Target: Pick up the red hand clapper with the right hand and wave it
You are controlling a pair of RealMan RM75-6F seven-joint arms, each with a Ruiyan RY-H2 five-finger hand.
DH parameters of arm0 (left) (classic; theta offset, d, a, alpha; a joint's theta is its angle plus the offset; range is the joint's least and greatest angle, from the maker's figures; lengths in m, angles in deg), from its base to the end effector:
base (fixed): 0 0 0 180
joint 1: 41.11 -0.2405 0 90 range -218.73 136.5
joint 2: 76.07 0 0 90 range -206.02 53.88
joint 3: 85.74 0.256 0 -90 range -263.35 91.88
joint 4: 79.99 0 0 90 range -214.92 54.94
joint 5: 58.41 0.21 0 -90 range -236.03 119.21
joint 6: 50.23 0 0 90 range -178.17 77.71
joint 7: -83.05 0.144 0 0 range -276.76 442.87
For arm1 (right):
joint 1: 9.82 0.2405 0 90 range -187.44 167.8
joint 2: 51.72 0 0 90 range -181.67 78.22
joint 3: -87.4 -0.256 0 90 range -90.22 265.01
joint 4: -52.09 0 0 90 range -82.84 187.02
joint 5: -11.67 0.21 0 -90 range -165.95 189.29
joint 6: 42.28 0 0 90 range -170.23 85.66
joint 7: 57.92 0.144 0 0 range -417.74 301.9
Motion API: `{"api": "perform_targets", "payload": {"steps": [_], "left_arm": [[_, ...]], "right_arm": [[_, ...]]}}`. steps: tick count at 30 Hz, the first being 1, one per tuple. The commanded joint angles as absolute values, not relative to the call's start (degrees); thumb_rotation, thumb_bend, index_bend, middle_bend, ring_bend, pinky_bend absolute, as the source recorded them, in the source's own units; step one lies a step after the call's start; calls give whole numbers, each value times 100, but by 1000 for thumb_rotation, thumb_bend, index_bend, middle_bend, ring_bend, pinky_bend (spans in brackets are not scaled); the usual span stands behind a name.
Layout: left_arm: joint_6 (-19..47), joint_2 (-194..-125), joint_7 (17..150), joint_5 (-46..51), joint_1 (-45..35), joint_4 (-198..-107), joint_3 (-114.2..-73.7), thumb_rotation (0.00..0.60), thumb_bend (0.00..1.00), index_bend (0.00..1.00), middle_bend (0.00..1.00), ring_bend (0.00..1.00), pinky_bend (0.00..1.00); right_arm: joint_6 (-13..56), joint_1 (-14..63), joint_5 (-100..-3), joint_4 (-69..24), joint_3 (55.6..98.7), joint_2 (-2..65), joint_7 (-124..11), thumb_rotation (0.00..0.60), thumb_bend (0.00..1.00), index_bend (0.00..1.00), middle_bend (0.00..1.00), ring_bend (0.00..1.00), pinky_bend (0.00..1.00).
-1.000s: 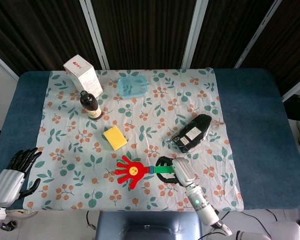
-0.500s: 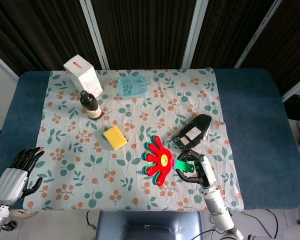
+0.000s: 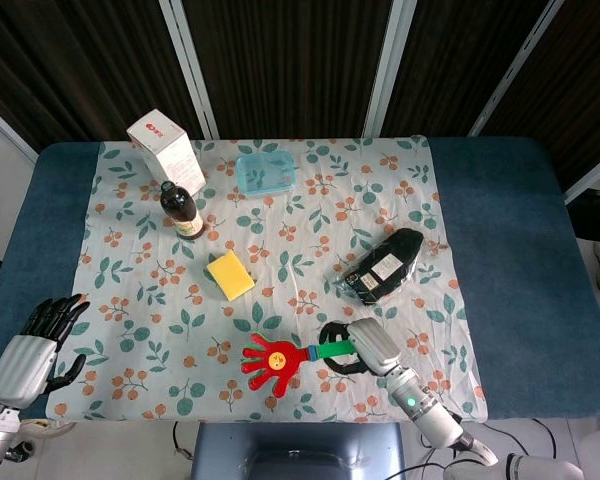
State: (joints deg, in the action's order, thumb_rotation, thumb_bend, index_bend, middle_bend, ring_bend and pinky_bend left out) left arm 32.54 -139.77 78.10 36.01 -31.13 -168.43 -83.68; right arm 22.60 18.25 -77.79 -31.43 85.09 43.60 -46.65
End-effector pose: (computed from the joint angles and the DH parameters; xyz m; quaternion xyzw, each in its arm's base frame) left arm -0.3004 0.1890 0.1426 -0.6738 -0.3679 -0.3964 0.5035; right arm -0.1649 -0.2479 -0.0488 0.6685 -0.4969 0.4949 0.2476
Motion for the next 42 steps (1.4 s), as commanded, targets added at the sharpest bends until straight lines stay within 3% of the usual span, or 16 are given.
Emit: {"api": "perform_targets", "payload": {"steps": [1,6,10,16,20,23,25,29,37,42], "left_arm": [[3241,-13987,7833,3589,-3111,-16850,-8369,600,410,0,0,0,29],[3202,-13969,7789,3608,-3093,-16864,-8347,600,410,0,0,0,29],[3204,-13957,7760,3611,-3088,-16853,-8347,600,411,0,0,0,29],[3247,-13962,7772,3610,-3108,-16853,-8349,600,412,0,0,0,29],[3263,-13963,7776,3612,-3114,-16853,-8351,600,412,0,0,0,29],[3262,-13961,7769,3622,-3111,-16852,-8346,600,412,0,0,0,29],[3256,-13952,7742,3617,-3106,-16847,-8349,600,412,0,0,0,29],[3253,-13930,7672,3520,-3111,-16832,-8392,600,413,0,0,0,29],[3346,-13922,7639,3581,-3148,-16826,-8378,600,413,0,0,0,29],[3334,-13920,7648,3575,-3147,-16842,-8378,600,413,0,0,0,29]], "right_arm": [[3935,1616,-8863,-3635,8440,4318,-1813,600,468,895,725,801,924],[5485,1049,-8807,-3598,8372,4663,82,600,468,889,725,797,926],[5791,790,-8386,-3773,8240,4774,837,600,469,885,725,793,926],[4841,1164,-8414,-3200,8389,4776,193,600,476,885,725,793,939],[3193,1696,-8194,-2479,8587,4783,-2402,600,499,896,725,799,954],[2042,1929,-7500,-2676,8559,4627,-4398,600,503,902,725,800,954],[1936,1910,-7201,-2888,8467,4655,-4957,600,504,904,725,801,954],[2432,1699,-7269,-3298,8334,4700,-4470,600,505,905,725,806,954],[2754,1682,-7476,-2966,8255,4844,-4756,600,505,905,725,807,955],[2471,1791,-7248,-2518,8176,4949,-5251,600,505,870,725,792,931]]}}
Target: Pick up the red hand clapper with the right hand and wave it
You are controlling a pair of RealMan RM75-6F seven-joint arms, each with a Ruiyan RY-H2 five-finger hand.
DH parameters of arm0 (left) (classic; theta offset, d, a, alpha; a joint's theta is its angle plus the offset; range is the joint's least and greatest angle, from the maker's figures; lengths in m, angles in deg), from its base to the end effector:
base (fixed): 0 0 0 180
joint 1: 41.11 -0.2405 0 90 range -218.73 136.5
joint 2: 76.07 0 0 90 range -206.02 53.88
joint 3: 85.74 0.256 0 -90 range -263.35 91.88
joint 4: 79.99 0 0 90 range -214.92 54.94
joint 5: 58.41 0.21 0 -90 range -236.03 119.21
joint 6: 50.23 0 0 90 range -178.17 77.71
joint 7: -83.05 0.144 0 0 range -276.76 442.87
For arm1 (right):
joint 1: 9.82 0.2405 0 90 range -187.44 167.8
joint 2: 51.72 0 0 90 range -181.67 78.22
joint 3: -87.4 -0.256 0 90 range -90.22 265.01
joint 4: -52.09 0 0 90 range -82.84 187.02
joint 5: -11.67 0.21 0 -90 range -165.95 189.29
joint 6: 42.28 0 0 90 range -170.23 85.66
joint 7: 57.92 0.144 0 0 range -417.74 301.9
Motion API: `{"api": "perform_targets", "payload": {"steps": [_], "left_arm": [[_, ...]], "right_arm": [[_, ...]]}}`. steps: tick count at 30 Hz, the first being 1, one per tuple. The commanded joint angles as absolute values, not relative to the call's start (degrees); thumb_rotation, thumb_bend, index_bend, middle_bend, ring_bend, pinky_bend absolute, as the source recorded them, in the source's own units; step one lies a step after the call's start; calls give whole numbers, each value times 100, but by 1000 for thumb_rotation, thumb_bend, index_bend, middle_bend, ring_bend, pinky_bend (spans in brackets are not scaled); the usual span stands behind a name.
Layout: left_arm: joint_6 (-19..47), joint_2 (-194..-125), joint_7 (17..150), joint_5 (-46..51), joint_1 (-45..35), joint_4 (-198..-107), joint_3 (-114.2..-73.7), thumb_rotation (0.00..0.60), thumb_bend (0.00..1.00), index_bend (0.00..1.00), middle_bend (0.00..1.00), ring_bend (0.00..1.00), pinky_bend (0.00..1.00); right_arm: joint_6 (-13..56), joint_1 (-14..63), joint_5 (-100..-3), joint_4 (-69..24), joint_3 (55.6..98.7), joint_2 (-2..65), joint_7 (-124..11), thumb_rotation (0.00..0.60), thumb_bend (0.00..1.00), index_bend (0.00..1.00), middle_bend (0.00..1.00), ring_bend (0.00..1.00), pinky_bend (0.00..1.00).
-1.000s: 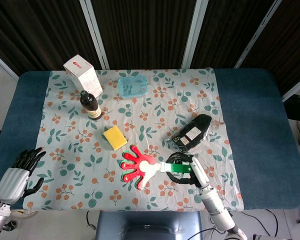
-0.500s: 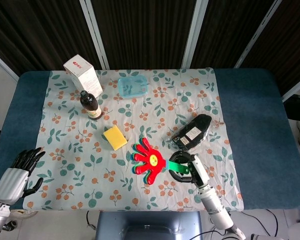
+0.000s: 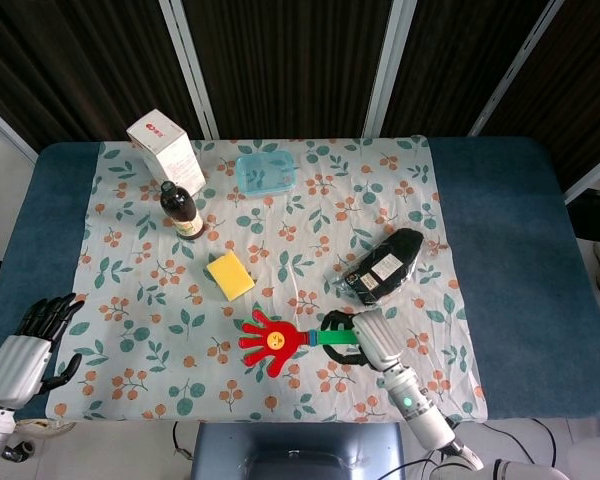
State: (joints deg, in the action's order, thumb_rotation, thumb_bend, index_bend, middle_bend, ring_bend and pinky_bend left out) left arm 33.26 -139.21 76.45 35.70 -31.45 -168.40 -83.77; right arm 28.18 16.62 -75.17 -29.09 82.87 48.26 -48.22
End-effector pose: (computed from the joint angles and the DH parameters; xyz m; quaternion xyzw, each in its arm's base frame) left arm -0.3020 0.1882 0.1480 -0.6650 -0.3738 -0.4035 0.5052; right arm -0.1605 -0.2531 -0.0508 0.6163 -0.5008 0.5370 0.2846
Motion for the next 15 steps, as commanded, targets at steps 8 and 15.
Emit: {"api": "perform_targets", "payload": {"steps": [8,15], "left_arm": [[3348,-13921,7629,3580,-3150,-16832,-8383,600,414,0,0,0,29],[3335,-13930,7663,3567,-3151,-16837,-8385,600,413,0,0,0,30]], "right_arm": [[2392,1855,-7265,-1839,8189,5109,-5046,600,439,511,557,560,670],[2136,1891,-7199,-2149,8261,4651,-5278,600,333,80,237,191,290]]}}
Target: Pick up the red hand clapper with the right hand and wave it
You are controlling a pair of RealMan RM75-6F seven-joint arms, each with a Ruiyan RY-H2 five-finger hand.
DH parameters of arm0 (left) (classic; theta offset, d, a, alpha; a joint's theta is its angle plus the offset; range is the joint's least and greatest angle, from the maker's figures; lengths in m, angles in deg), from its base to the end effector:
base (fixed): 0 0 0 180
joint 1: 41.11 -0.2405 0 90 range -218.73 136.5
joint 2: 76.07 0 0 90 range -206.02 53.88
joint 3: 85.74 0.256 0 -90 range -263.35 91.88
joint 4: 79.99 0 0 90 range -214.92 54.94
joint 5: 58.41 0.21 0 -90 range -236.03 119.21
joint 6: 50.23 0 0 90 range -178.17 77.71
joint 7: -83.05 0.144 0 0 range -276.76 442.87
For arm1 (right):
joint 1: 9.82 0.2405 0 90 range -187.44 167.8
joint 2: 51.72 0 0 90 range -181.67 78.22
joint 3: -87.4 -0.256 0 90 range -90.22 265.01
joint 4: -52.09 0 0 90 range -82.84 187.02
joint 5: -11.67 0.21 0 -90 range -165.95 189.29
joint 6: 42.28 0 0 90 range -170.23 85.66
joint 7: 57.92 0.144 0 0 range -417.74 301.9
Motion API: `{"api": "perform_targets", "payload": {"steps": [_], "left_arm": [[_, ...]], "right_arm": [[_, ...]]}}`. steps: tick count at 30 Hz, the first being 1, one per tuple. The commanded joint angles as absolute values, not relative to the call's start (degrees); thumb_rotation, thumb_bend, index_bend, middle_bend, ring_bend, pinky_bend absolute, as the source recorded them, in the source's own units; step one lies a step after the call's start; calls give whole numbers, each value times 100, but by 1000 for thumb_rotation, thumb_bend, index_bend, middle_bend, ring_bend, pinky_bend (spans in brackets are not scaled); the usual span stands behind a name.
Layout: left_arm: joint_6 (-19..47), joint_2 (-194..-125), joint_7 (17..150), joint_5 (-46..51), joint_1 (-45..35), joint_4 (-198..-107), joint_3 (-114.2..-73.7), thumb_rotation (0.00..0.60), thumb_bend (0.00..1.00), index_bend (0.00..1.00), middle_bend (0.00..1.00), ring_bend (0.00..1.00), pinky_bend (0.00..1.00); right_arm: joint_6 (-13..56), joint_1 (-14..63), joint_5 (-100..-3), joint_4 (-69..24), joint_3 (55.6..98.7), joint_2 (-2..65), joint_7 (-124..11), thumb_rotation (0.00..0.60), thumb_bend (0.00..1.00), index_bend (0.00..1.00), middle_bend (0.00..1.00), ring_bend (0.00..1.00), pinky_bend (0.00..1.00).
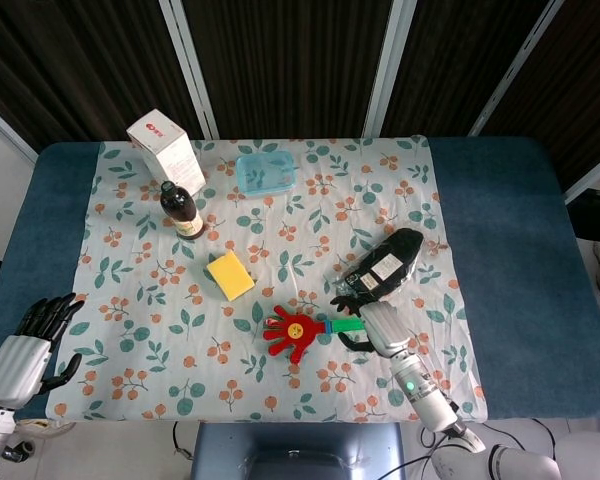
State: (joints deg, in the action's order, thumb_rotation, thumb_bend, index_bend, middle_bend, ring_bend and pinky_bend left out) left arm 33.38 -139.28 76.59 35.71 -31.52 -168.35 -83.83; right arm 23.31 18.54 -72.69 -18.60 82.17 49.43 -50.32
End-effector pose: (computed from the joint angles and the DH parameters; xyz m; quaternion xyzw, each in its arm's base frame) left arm -0.3021 0.1881 0.1481 -0.6647 -0.3726 -0.4037 0.5063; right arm -0.1956 -0.2791 -0.0613 0.6590 -0.4719 0.4742 0.3438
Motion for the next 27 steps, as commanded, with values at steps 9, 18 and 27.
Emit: {"api": "perform_targets", "payload": {"steps": [9,18,27], "left_arm": [[3469,-13919,7607,3642,-3189,-16839,-8386,600,413,0,0,0,30],[3720,-14070,7590,3815,-3222,-16637,-8420,600,414,0,0,0,29],[3879,-14200,7730,3882,-3248,-16562,-8462,600,413,0,0,0,28]], "right_arm": [[2618,1329,-7303,-3855,8726,2973,-6284,600,304,0,2,0,27],[5573,-379,-8417,-3820,9287,2269,-6766,600,267,0,0,0,0],[5489,-526,-8459,-3900,9214,2082,-6879,600,266,0,0,0,0]]}}
